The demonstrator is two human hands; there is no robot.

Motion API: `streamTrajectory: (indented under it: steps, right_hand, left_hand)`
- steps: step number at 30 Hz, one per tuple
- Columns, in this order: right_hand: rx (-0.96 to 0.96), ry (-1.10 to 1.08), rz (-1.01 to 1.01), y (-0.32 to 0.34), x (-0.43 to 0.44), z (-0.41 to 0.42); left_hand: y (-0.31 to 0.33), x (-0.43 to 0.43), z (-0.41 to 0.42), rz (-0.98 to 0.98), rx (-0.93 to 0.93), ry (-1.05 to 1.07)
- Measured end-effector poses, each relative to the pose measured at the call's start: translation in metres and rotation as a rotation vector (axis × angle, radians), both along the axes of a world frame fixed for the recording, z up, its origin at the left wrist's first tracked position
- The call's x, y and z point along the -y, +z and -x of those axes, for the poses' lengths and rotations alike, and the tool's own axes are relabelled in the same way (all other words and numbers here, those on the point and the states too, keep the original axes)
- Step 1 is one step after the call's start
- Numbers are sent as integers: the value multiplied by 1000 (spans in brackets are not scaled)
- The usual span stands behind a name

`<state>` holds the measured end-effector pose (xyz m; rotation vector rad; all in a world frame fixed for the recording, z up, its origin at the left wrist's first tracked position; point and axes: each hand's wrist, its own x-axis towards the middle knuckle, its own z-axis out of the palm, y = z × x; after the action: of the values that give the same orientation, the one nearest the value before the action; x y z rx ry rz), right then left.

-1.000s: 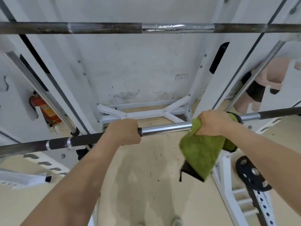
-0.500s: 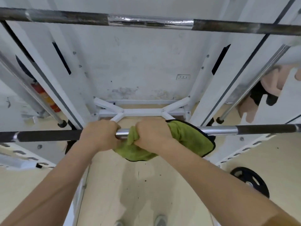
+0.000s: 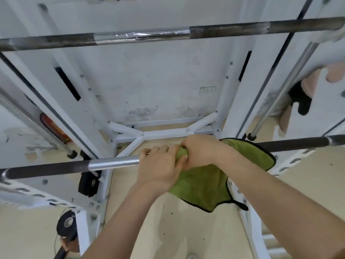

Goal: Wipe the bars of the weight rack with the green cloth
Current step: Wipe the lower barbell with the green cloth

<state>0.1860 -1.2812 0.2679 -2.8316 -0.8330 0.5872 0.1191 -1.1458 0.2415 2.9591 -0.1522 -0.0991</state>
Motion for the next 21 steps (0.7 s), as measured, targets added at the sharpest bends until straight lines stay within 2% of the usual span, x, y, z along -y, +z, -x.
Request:
streamTrajectory:
  steps: [2,3,7,12,15,17,19,21]
  right_hand:
    - [309,-54,25,-9,22,11]
    - [404,-73,43,-12,32,17]
    - [596,-19,67,-31,39,35]
    - [299,13,-3,-16,-17,13]
    - [385,75,-103,-26,-77,23]
    - [425,108,-132,-31,-96,31]
    - [393,93,-118,-29,-85,30]
    - [352,36,-61,-25,-49,26]
  left_hand:
    - [0,3,-7,1,-11,-4]
    - [0,5,-9,3,-5,0]
    - [3,16,-23,-12,20,48]
    - [7,-13,-14,179,17,50]
    - [15,-56,-10,265,31,290]
    - [18,-66,-10,318,75,298]
    - [14,-59,-9,291,77,187]
    - [6,-51,-4,145,91,125]
